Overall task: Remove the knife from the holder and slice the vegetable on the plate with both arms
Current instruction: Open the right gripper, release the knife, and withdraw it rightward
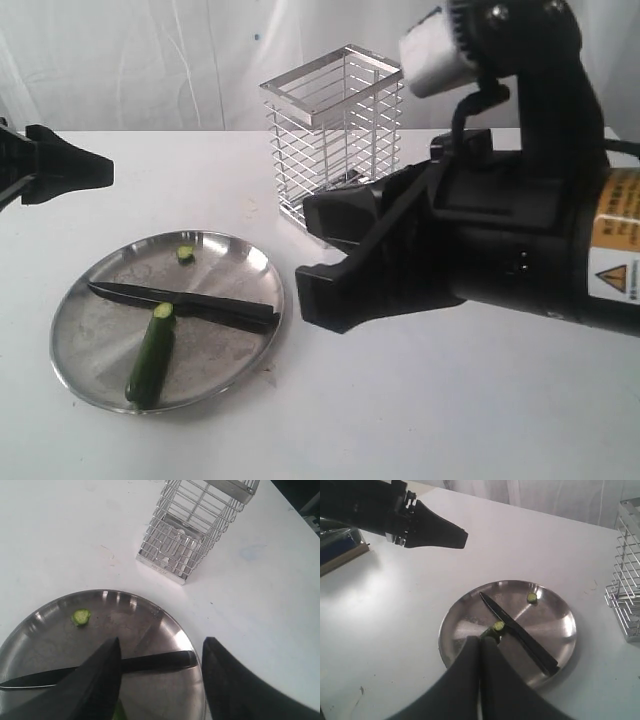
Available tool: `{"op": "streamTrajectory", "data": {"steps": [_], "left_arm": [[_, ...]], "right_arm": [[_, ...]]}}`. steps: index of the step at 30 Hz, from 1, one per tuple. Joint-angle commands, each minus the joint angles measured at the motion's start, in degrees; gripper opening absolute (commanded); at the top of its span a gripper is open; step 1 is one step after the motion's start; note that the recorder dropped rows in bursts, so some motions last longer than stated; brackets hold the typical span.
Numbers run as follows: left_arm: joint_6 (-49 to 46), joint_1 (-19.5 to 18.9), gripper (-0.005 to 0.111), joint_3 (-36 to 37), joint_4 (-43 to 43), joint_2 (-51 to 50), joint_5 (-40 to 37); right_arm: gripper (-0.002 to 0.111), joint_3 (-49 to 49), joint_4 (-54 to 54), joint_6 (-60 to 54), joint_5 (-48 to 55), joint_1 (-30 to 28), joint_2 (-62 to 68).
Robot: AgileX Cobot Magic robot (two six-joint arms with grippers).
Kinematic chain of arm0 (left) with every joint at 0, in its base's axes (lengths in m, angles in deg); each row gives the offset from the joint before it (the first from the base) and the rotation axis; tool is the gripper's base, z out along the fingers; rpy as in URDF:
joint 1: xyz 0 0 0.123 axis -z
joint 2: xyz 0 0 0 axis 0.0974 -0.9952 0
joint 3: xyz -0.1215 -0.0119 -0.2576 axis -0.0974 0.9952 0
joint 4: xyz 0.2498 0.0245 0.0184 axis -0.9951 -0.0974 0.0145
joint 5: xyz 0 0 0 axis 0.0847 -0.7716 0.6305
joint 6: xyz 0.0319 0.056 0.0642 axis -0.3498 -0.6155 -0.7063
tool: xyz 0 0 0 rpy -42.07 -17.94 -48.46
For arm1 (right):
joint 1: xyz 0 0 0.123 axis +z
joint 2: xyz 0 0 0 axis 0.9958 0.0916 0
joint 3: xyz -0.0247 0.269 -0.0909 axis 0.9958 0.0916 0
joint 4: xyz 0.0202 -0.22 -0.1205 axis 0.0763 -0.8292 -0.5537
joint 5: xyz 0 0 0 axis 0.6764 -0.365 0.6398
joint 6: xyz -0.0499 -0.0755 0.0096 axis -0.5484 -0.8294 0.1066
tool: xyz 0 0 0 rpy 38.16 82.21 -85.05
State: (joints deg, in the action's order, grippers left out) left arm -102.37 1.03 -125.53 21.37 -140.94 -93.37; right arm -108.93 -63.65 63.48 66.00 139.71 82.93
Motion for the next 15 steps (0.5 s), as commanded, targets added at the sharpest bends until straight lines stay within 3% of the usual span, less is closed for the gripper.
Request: {"op": "streamTrajectory", "data": {"steps": [1, 9, 15], "left_arm": [[-0.14, 0.06, 0.053, 0.03, 0.66, 0.57, -0.63], [-0.24, 0.06, 0.053, 0.03, 0.66, 0.57, -0.61], [-0.24, 0.06, 0.053, 0.03, 0.66, 0.57, 0.39]], "right_arm": [[0.000, 0.08, -2.57, -2.43, 1.40, -0.10, -2.15], [0.000, 1.33, -6.76, -10.26, 4.02, -0.78, -3.71], [0.000, 9.25, -5.42, -10.15, -2.75, -9.07, -10.49]]}}
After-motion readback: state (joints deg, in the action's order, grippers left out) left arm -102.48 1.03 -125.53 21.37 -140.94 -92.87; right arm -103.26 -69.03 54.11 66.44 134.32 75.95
